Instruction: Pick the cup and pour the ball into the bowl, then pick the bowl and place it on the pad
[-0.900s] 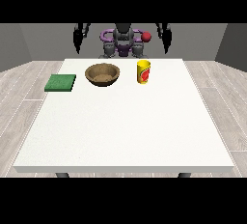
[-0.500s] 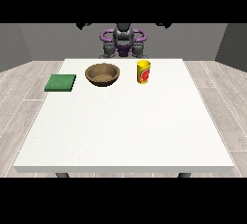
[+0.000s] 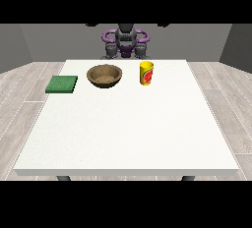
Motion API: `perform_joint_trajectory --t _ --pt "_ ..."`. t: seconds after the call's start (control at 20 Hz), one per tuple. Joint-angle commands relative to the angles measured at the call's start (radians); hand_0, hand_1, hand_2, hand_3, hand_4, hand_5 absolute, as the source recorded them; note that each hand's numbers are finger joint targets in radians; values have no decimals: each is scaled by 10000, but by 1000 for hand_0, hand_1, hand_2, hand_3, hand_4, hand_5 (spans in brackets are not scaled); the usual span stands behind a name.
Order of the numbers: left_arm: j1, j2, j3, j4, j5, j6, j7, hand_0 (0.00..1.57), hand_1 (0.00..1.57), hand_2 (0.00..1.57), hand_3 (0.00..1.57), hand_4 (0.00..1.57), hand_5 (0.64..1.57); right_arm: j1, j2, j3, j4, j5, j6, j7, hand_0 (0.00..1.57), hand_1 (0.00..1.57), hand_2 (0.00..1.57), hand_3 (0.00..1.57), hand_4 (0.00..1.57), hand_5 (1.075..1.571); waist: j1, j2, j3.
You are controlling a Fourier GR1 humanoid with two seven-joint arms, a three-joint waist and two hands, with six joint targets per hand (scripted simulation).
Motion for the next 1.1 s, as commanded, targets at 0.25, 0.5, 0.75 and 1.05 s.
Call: perform_joint_trajectory --t 0.25,0.5,0.75,1.05 --pt "-855 124 236 1360 -425 -284 -2364 0 0 0 0 0 1560 -1628 51 -286 221 520 -123 -205 0 0 409 700 781 1568 -221 2227 -4" --pt "191 -274 -553 1944 -753 -400 -4064 0 0 0 0 0 1549 -2218 -685 -1491 939 511 93 -507 0 0 428 695 699 1571 104 2733 -3" --pt "838 -280 -1008 2995 -923 -169 -5742 0 0 0 0 0 1537 -2493 -1133 -2201 1652 381 400 -1082 0 0 401 630 669 1567 221 3067 -3" --pt "157 -245 -387 4791 -1089 -440 -6670 0 0 0 0 0 1534 -2970 -1409 -2787 2677 295 644 -1103 0 0 382 564 656 1564 337 2907 -3"
